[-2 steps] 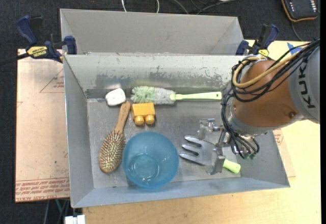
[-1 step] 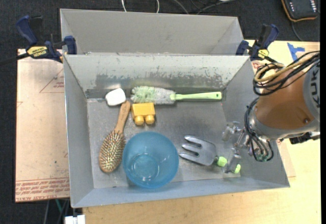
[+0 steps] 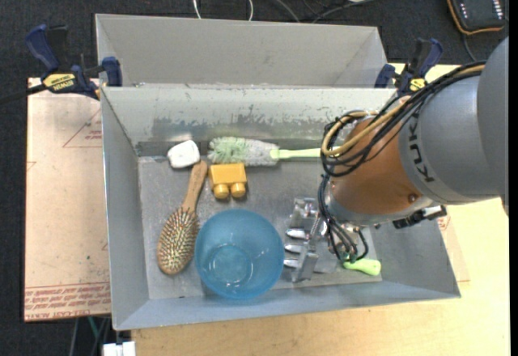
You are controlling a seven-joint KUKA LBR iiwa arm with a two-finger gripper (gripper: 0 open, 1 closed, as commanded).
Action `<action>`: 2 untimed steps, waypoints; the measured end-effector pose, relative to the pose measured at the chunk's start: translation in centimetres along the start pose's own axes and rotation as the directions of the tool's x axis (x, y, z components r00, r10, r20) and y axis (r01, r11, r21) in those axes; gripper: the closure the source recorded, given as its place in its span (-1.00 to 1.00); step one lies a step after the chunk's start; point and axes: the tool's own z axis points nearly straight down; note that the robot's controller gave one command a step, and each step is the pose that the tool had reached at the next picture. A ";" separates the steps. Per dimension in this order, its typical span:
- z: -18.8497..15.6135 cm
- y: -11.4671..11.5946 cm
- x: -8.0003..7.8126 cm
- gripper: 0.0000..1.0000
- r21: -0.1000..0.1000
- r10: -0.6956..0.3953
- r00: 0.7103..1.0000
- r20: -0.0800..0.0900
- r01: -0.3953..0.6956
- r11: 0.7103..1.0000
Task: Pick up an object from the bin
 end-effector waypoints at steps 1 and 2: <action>-0.4 -10.6 -1.0 1.00 -0.003 0.086 0.996 -0.003 -0.086 0.996; -0.4 -10.6 -1.0 1.00 -0.003 0.086 0.996 -0.003 -0.086 0.996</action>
Offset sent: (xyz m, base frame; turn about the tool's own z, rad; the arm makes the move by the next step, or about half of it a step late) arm 0.0000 0.0000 0.0000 0.0000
